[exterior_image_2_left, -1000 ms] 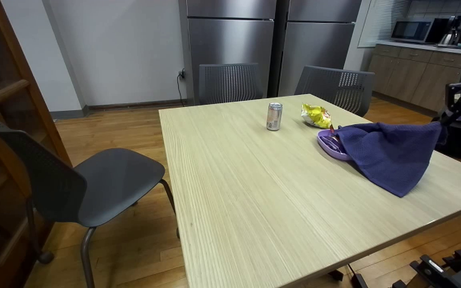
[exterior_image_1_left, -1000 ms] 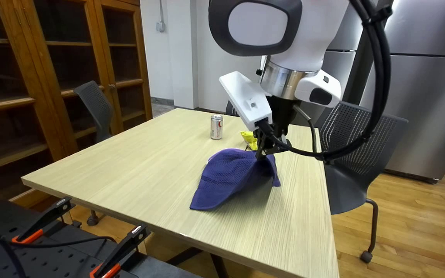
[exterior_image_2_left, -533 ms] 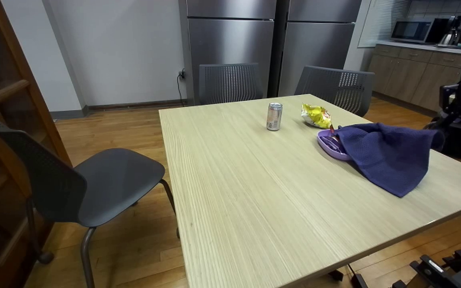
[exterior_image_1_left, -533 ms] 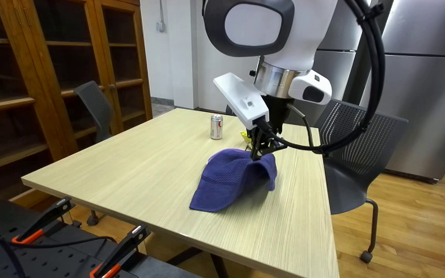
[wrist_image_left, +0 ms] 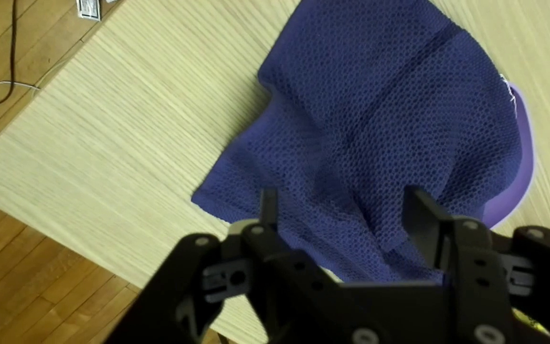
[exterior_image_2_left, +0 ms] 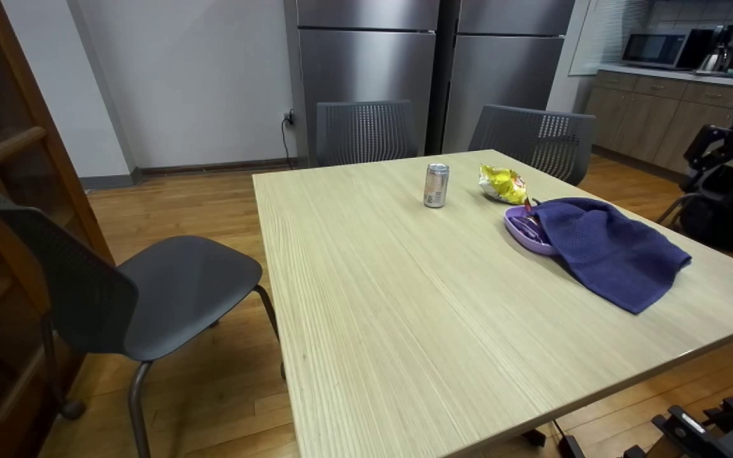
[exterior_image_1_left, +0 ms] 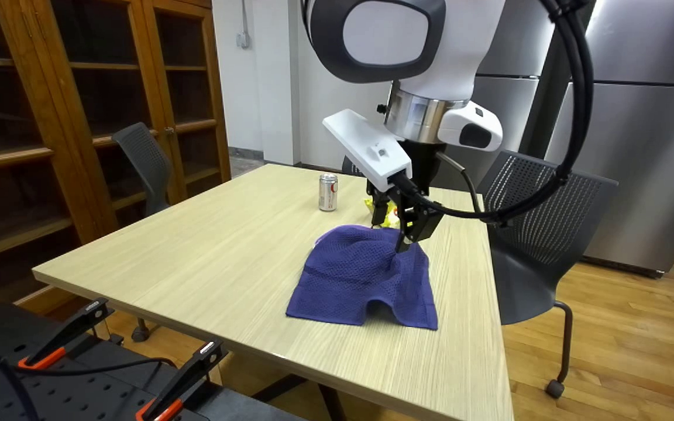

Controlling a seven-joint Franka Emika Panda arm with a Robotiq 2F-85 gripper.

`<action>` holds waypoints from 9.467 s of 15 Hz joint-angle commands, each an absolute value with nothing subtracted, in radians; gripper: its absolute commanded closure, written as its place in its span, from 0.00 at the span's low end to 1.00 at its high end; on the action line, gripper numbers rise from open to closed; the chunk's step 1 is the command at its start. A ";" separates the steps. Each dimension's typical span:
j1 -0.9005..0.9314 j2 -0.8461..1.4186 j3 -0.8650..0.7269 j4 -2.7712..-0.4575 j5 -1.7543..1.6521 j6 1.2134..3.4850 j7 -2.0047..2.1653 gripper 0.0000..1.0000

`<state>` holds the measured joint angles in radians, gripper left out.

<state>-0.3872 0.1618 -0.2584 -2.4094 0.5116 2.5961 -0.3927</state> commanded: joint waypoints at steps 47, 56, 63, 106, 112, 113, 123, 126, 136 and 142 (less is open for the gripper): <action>-0.061 0.753 -0.203 -1.682 0.000 2.247 0.295 0.00; -0.057 0.786 -0.223 -1.646 -0.024 2.204 0.301 0.00; -0.055 0.792 -0.220 -1.633 -0.041 2.183 0.302 0.00; 0.004 0.799 -0.128 -1.486 -0.015 2.191 0.275 0.99; 0.011 0.806 -0.113 -1.471 -0.013 2.192 0.272 0.99; 0.012 0.807 -0.110 -1.470 -0.012 2.192 0.271 0.99; 0.013 0.812 -0.114 -1.487 -0.019 2.187 0.270 0.71; 0.010 0.810 -0.117 -1.497 -0.018 2.191 0.268 0.51; 0.000 0.738 -0.114 -1.584 -0.010 2.217 0.252 0.00; 0.003 0.628 -0.116 -1.700 -0.014 2.241 0.252 0.00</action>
<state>0.0076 0.7272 -0.1214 -1.5926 -0.0128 2.2238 0.2655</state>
